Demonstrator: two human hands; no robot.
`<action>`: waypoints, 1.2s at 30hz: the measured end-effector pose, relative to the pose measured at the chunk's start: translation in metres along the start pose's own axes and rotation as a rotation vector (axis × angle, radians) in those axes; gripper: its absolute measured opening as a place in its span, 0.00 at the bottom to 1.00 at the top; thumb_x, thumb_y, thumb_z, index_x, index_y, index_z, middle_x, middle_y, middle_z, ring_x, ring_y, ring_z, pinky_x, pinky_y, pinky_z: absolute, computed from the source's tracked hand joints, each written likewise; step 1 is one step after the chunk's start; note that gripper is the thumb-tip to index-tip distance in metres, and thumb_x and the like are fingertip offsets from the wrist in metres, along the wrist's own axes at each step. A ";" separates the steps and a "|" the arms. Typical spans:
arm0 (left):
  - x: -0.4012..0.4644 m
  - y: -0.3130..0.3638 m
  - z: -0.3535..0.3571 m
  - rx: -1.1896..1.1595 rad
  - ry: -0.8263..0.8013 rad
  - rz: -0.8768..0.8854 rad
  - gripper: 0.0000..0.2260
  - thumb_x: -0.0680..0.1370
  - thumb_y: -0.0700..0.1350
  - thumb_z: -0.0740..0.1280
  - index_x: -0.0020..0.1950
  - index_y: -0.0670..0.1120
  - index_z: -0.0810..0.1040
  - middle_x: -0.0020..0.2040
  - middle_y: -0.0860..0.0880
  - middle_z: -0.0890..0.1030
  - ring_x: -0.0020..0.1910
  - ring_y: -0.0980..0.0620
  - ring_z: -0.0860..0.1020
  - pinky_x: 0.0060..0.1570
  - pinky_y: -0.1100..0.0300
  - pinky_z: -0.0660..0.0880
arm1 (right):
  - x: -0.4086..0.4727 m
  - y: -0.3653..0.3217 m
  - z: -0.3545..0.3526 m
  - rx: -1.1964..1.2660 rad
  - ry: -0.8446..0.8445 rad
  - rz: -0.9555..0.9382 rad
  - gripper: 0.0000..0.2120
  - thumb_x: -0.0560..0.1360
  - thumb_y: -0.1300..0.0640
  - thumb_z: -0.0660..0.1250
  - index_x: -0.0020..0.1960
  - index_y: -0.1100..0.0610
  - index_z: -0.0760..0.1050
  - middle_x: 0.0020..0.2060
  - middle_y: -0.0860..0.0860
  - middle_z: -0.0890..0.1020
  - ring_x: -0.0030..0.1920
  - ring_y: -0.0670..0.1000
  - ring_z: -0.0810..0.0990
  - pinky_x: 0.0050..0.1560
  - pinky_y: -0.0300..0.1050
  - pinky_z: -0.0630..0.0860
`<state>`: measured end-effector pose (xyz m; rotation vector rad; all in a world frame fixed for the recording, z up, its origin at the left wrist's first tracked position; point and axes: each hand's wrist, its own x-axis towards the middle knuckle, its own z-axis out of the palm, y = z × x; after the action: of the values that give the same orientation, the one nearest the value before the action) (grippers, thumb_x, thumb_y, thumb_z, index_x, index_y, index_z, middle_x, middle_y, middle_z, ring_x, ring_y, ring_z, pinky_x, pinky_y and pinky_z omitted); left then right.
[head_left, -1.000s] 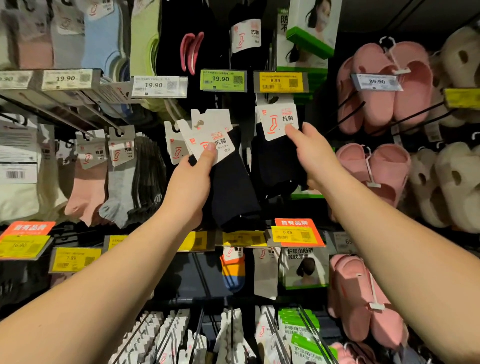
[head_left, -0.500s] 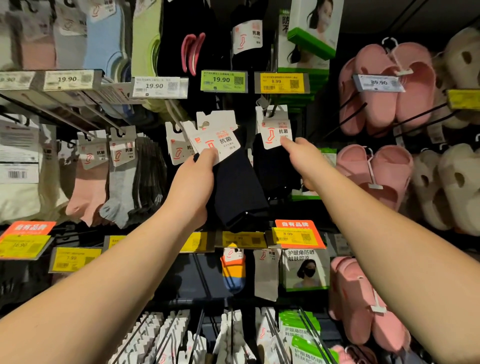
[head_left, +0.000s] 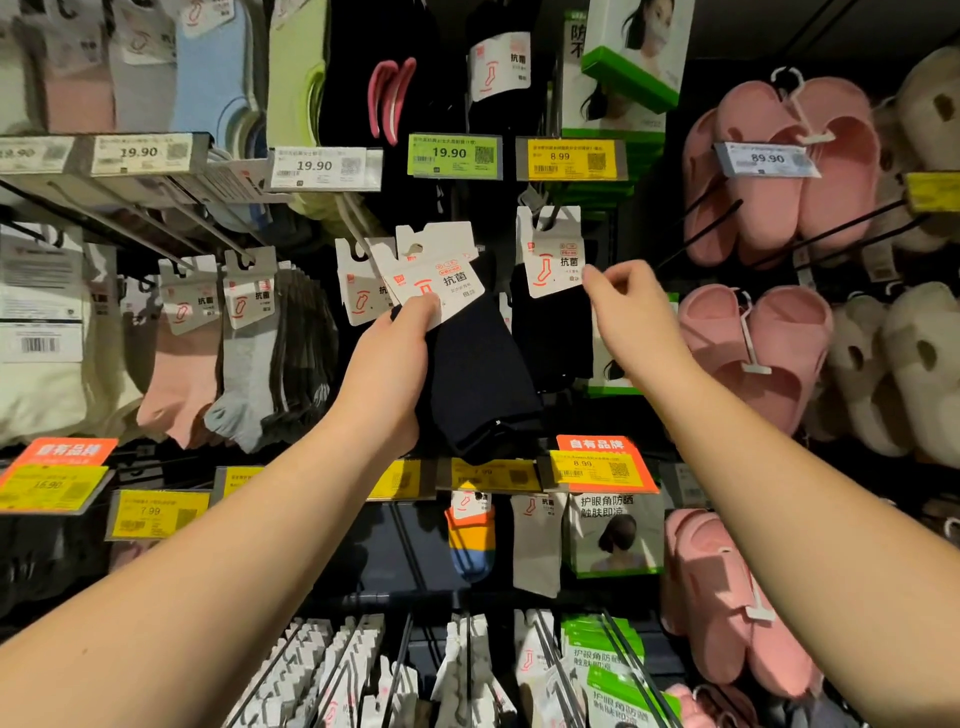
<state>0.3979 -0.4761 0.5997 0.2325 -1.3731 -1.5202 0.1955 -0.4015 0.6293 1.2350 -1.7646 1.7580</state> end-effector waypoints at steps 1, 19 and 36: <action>-0.001 -0.001 0.001 -0.008 -0.005 0.002 0.07 0.82 0.49 0.62 0.53 0.53 0.80 0.47 0.54 0.87 0.47 0.53 0.86 0.51 0.53 0.80 | -0.009 -0.007 0.002 0.058 -0.048 -0.026 0.15 0.81 0.41 0.60 0.52 0.53 0.73 0.47 0.47 0.78 0.45 0.44 0.76 0.45 0.44 0.72; 0.000 -0.005 0.007 0.142 0.027 0.130 0.14 0.81 0.57 0.65 0.61 0.50 0.76 0.56 0.52 0.84 0.54 0.52 0.84 0.56 0.48 0.81 | -0.047 -0.031 0.024 0.649 -0.446 0.292 0.10 0.78 0.55 0.71 0.56 0.58 0.78 0.48 0.54 0.87 0.49 0.53 0.87 0.47 0.50 0.83; 0.007 -0.004 -0.002 0.148 0.025 0.124 0.09 0.83 0.52 0.63 0.60 0.52 0.77 0.58 0.52 0.84 0.58 0.50 0.82 0.59 0.44 0.79 | 0.007 -0.016 0.000 0.273 -0.138 0.104 0.20 0.79 0.43 0.66 0.64 0.54 0.70 0.56 0.48 0.82 0.55 0.51 0.82 0.60 0.58 0.79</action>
<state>0.3941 -0.4832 0.5985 0.2529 -1.4552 -1.3115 0.2043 -0.4010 0.6445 1.4254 -1.7335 2.0742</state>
